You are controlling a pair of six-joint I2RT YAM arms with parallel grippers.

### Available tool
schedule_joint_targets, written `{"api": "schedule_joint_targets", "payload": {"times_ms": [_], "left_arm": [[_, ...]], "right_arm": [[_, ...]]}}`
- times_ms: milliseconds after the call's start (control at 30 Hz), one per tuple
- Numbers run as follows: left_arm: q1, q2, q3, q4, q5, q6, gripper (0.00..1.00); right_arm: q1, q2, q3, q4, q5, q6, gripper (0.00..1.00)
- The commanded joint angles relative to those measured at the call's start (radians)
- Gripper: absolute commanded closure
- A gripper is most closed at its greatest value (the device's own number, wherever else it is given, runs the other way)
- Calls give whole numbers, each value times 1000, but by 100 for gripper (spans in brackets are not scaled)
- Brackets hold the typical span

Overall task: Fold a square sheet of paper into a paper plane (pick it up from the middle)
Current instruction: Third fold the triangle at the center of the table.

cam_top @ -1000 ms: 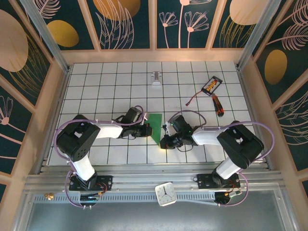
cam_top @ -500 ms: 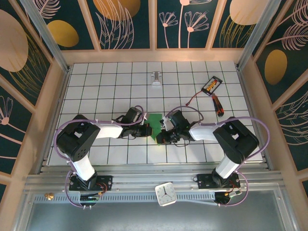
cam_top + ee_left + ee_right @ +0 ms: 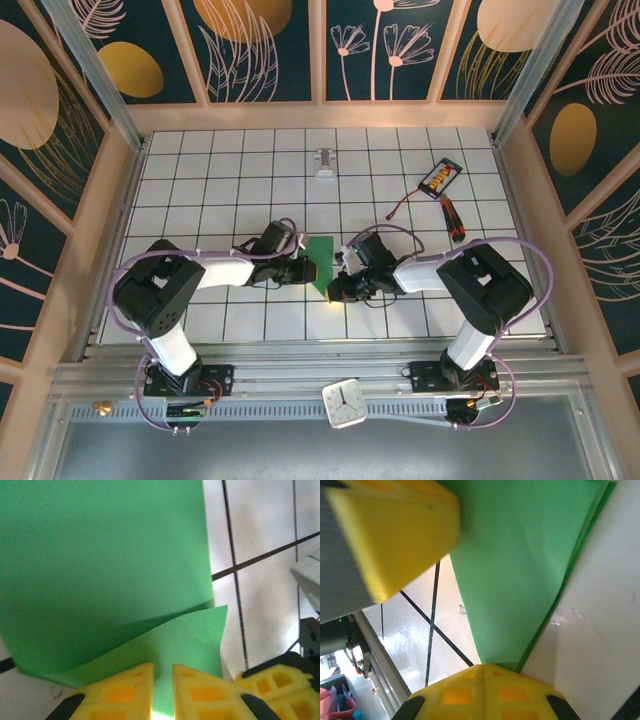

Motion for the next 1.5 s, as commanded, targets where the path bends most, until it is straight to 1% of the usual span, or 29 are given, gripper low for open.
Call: {"api": "schedule_joint_targets", "payload": {"times_ms": [0,100,267,333,433,667,933,1133,1233,1367,1467], "left_arm": [[10,-94,-16,-2,20,-66,77],[4,-121,-57,53,67,-129,77],[-26,-84,-84,138,148,-193,91],[-27,-62,-76,151,151,-196,95],[-28,-29,-46,113,114,-164,100],[-23,54,-13,74,71,-119,100],[9,69,-26,62,44,-90,100],[20,75,-33,71,52,-84,100],[20,80,-41,79,62,-85,100],[20,83,-70,108,76,-92,100],[20,86,-81,113,78,-92,100]], "right_arm": [[-6,33,-54,-90,91,-7,100],[-7,29,-55,-88,96,-3,100],[-8,23,-56,-97,104,-6,100],[-8,23,-57,-97,104,-6,100],[-8,21,-57,-101,109,-6,100],[-8,29,-60,-120,126,-10,100],[-7,46,-44,-192,155,-31,100],[-1,60,-33,-235,176,-41,100],[-9,17,-27,-212,145,-37,100],[-29,-92,-15,-106,45,14,100],[-24,-101,9,-25,-13,68,100]]}}
